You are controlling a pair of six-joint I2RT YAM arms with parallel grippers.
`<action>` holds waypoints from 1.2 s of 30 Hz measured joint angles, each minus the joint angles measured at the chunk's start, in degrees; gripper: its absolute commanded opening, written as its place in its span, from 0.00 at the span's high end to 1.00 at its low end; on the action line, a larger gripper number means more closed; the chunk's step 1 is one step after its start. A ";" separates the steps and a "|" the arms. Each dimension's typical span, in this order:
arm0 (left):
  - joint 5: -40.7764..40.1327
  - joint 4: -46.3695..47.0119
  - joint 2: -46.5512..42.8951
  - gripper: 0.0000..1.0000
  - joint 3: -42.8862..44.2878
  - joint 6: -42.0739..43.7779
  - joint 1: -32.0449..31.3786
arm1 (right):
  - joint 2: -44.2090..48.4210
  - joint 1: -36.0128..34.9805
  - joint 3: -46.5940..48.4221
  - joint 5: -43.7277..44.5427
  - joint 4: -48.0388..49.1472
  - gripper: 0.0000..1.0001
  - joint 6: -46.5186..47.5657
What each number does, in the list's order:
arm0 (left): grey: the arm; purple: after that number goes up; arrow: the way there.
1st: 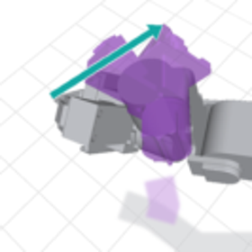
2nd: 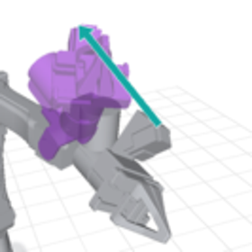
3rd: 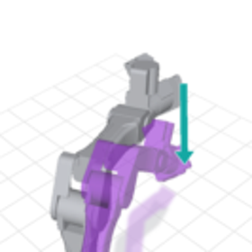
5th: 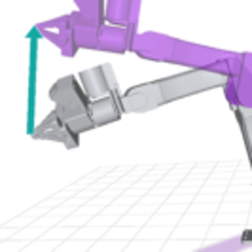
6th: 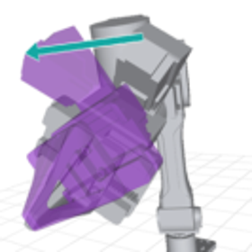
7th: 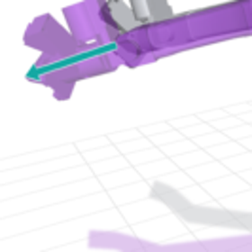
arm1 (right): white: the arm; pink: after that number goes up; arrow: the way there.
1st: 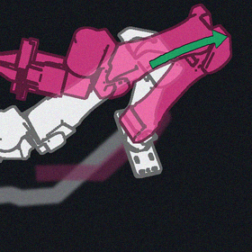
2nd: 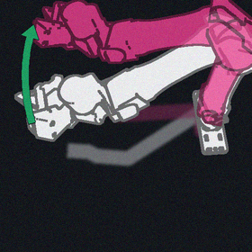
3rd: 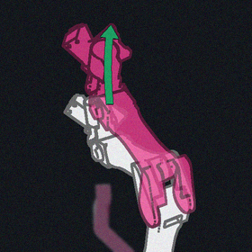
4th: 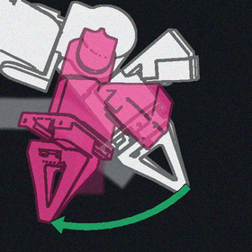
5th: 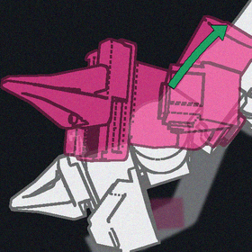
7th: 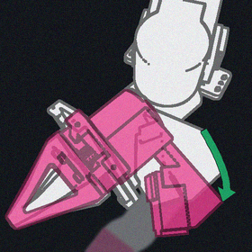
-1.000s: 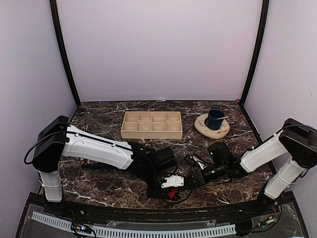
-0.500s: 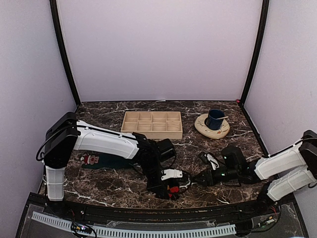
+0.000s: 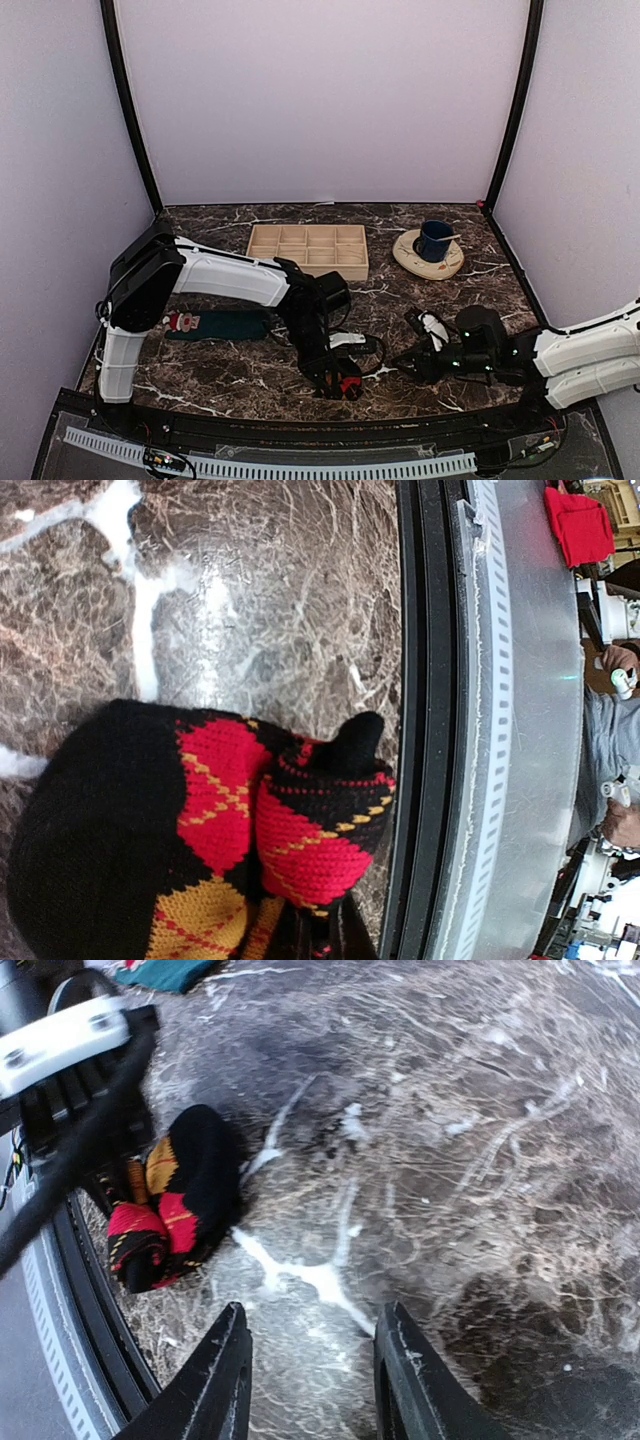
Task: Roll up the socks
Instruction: Pick up the sock from the center of the board.
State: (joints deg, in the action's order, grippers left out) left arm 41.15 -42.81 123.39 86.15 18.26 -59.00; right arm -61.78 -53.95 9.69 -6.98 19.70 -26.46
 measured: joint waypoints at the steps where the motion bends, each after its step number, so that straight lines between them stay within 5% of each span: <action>1: 0.44 -0.33 0.28 1.00 0.26 0.02 0.04 | 0.35 -1.14 0.07 0.98 -0.26 0.62 0.46; 11: 4.74 -2.84 2.80 1.00 2.19 0.70 1.16 | 1.38 -15.41 2.64 13.53 -2.54 0.61 6.56; 21: 6.71 -4.46 4.22 1.00 3.41 1.44 1.68 | -10.32 -27.39 11.39 22.34 -4.09 0.57 13.25; 36: 7.85 -5.70 5.22 1.00 4.35 2.16 2.01 | -20.90 -30.82 19.10 24.98 -6.69 0.54 21.75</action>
State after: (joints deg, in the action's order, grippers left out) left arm 48.99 -48.51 128.62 90.50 20.43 -56.99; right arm -82.67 -84.77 28.80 18.00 13.02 -4.71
